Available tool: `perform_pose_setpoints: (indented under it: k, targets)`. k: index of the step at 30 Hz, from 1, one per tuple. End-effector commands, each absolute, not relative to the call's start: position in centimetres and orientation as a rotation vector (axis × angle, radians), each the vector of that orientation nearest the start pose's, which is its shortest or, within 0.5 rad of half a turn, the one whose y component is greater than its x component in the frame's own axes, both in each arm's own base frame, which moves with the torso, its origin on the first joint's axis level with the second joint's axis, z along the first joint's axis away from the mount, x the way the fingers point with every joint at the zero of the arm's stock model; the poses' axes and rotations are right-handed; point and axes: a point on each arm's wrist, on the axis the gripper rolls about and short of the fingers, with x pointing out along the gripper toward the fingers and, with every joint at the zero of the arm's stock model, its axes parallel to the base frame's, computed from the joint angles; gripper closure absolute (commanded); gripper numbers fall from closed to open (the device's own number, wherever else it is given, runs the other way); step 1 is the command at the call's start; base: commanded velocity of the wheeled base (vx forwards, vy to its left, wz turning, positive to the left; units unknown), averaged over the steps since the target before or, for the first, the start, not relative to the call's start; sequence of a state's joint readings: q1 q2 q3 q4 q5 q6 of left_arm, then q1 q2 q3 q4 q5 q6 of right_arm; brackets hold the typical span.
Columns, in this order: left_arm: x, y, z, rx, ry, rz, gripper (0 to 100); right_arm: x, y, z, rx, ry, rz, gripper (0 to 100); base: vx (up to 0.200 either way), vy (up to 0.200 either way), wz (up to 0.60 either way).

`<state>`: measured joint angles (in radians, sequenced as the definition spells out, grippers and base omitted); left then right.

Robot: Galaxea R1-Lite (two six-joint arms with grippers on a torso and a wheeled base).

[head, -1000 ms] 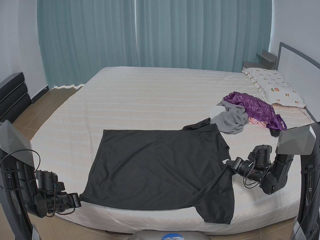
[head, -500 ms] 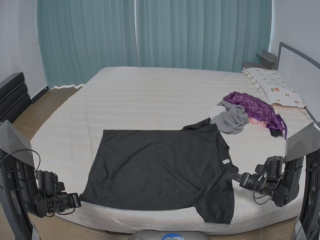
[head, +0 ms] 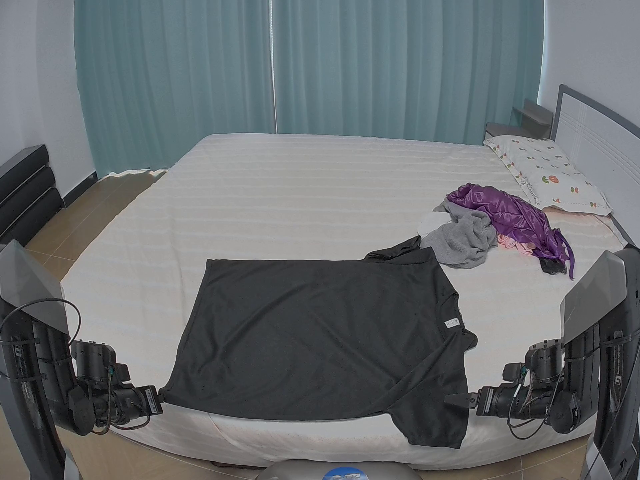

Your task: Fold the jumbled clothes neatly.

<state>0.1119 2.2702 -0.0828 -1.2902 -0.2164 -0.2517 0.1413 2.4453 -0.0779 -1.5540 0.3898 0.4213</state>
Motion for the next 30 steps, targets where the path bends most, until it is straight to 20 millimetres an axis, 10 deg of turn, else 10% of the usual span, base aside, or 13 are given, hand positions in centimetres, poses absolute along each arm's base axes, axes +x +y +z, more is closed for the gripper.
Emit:
perform_pose_setpoints:
  k: [1,13,14,30]
  targets:
    - [21.6,1.9,-3.7,-0.381,0.897,0.015,100,22.6,4.5,-6.0,0.489,0.911,0.338,0,0.000,0.000,0.00]
    - [21.7,2.0,-3.8,-0.382,0.900,0.015,100,23.5,4.8,-6.0,0.503,0.877,0.335,0,0.000,0.000,0.00]
    - [21.7,2.0,-3.8,-0.382,0.899,0.015,100,23.5,4.8,-6.0,0.503,0.877,0.335,100,0.000,0.000,0.00]
    - [21.6,1.9,-3.7,-0.381,0.899,0.014,100,22.1,3.7,-5.3,0.498,0.899,0.277,100,0.000,0.000,0.00]
